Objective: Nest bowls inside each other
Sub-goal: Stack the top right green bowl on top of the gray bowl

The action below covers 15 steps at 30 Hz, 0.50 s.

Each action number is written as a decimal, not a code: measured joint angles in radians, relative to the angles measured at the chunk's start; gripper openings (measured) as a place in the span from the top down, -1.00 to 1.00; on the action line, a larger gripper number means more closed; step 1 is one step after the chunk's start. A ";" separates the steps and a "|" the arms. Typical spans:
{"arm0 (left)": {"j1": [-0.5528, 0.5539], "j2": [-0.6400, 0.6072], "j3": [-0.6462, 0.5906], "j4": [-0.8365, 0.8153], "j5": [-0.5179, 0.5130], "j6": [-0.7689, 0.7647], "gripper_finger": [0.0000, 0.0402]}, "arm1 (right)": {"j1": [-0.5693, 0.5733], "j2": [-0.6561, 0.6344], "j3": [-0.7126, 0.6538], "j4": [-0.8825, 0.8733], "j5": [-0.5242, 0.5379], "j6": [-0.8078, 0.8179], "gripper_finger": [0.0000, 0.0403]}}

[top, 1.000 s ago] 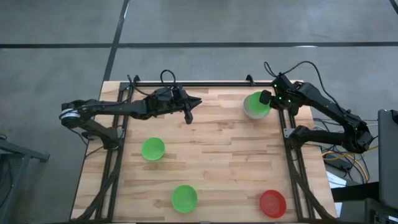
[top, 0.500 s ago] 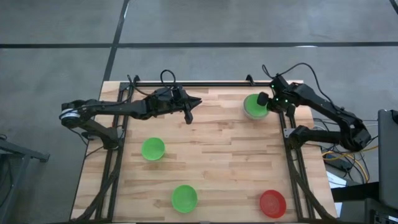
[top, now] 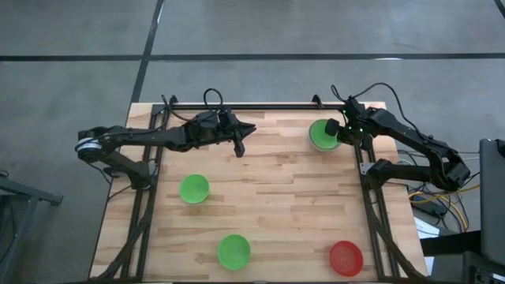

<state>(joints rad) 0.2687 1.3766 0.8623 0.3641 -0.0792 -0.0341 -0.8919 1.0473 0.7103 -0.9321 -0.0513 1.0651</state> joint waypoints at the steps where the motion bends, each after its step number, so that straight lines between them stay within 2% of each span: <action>1: 0.000 0.000 0.000 0.000 0.000 0.000 0.74 | -0.001 0.000 -0.005 -0.004 0.001 0.002 0.96; 10: 0.000 0.000 0.000 0.000 0.000 0.000 0.74 | -0.003 -0.020 -0.015 -0.007 0.014 -0.033 0.95; 15: 0.000 0.000 0.000 0.000 0.000 0.000 0.74 | -0.008 -0.029 -0.015 -0.004 0.022 -0.040 0.83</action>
<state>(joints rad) 0.2687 1.3766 0.8623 0.3641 -0.0792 -0.0341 -0.8997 1.0187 0.6952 -0.9359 -0.0293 1.0256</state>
